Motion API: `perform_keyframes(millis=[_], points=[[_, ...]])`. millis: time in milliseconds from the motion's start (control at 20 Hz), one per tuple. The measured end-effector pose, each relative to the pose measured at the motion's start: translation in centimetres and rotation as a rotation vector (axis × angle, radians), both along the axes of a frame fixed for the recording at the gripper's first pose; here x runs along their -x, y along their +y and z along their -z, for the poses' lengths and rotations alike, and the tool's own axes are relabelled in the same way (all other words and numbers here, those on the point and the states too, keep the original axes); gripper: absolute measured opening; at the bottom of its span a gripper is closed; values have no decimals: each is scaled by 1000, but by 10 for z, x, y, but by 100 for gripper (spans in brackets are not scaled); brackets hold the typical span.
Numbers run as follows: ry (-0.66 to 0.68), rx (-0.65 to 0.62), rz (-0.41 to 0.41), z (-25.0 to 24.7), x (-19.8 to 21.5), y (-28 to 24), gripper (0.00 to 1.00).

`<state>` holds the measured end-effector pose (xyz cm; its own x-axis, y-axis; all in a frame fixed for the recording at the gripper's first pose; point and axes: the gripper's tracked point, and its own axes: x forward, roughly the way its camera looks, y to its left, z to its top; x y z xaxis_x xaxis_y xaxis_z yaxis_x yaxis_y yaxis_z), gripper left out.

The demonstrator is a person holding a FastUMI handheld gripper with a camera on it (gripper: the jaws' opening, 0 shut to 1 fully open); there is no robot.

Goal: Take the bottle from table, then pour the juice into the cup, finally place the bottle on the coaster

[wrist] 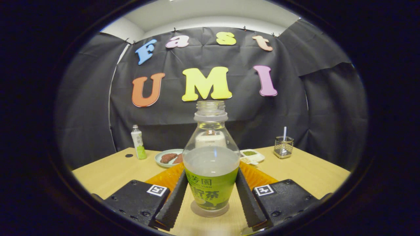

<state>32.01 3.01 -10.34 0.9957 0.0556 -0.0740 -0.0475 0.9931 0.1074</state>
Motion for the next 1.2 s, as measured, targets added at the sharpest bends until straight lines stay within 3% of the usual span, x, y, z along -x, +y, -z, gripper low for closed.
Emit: perform_keyframes(millis=[600,1200], points=[[116,94,-26,39,-31,14,82],[181,105,-90,61,-26,16,86]])
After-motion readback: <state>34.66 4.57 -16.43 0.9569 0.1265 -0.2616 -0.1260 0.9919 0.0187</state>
